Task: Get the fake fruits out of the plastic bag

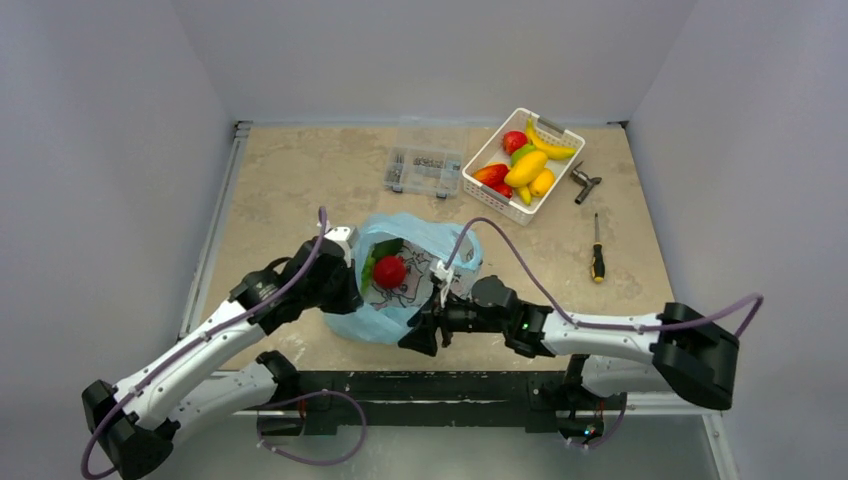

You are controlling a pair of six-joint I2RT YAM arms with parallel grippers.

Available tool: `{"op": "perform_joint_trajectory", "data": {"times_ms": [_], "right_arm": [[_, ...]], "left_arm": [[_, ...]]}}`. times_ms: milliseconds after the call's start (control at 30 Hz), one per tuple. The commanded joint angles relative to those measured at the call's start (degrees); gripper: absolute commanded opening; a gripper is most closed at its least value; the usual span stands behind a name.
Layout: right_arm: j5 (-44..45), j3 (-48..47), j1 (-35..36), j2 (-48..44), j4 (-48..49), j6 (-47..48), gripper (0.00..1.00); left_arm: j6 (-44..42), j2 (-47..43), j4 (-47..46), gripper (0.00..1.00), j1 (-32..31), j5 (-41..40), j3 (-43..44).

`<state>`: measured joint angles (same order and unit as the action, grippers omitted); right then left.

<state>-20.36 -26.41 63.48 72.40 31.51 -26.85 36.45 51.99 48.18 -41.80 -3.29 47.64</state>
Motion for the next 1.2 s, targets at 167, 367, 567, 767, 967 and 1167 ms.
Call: {"op": "perform_joint_trajectory", "data": {"times_ms": [167,367,567,767,967,1167], "right_arm": [[15.2,-0.5,0.1,-16.4,-10.9,-3.6,0.72],[20.2,-2.4,0.1,-6.5,-4.5,-5.2,0.41],[16.2,-4.8,1.1,13.7,4.0,-5.4,0.29],[18.9,1.5,2.3,19.8,10.7,-8.0,0.27],[24.4,-1.4,2.2,16.7,4.6,-7.3,0.34],[34.7,-9.2,1.6,12.7,-7.7,-4.8,0.58]], "left_arm": [[5.4,-6.3,-8.4,0.00,-0.2,6.8,-10.4],[5.7,-5.9,-7.1,0.00,-0.5,4.7,-11.5],[7.5,-2.5,-7.7,0.00,-1.3,4.5,-13.4],[9.3,-1.2,-10.0,0.00,-3.4,2.1,-17.3],[12.0,-8.1,-9.9,0.00,-3.4,-1.1,-19.9],[8.8,-13.8,-10.3,0.00,-3.4,-0.9,-17.4]]}}
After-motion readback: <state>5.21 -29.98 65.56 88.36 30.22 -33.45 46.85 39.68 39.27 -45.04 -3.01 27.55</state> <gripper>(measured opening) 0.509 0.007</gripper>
